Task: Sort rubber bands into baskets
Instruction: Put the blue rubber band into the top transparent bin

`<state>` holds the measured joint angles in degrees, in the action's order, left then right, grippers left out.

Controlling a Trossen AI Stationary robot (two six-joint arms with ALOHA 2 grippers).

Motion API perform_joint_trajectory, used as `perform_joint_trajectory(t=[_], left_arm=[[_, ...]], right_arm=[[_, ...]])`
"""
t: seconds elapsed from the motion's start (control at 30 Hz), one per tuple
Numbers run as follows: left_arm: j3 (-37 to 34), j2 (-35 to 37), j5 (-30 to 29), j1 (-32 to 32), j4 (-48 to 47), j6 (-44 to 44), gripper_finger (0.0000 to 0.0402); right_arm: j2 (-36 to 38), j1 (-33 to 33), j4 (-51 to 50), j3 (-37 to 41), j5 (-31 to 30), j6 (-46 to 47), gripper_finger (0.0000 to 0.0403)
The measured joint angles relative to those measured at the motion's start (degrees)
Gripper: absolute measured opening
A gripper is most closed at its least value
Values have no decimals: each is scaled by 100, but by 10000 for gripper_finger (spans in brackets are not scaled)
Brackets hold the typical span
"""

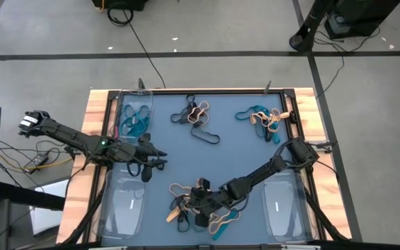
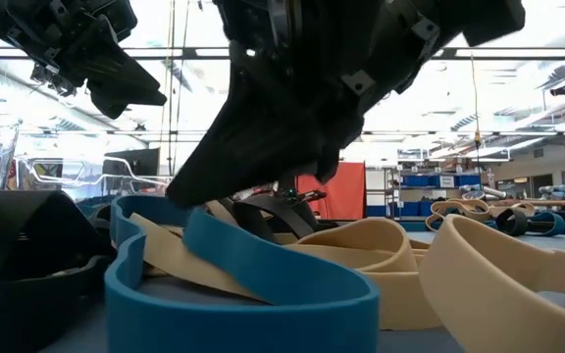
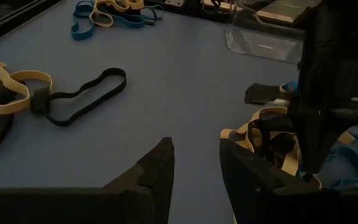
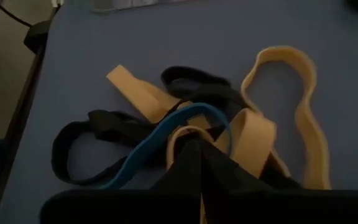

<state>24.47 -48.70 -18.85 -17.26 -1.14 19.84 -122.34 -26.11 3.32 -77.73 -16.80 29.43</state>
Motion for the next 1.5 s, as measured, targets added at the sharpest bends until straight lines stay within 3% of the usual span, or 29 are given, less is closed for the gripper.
perform_joint_trajectory(t=[0.27,0.47,0.67,0.9,1.13,1.5], left_arm=[[42,233,-59,0,56,-202,133],[46,915,-129,-2,-16,-458,133],[50,1422,-179,-7,-270,-463,133],[50,1460,-322,-4,-372,-463,133],[50,1459,-431,-4,-363,-477,133],[50,1459,-474,-4,-349,-464,133]], right_arm=[[843,0,-936,61,-764,-396,4],[1802,0,-1213,706,-1249,-443,3],[2968,-84,-683,1848,-1664,-263,4],[3994,-125,617,3219,-1637,-88,4],[4218,-72,1171,3970,-1605,200,5],[4093,-20,1251,4050,-1550,192,7]])
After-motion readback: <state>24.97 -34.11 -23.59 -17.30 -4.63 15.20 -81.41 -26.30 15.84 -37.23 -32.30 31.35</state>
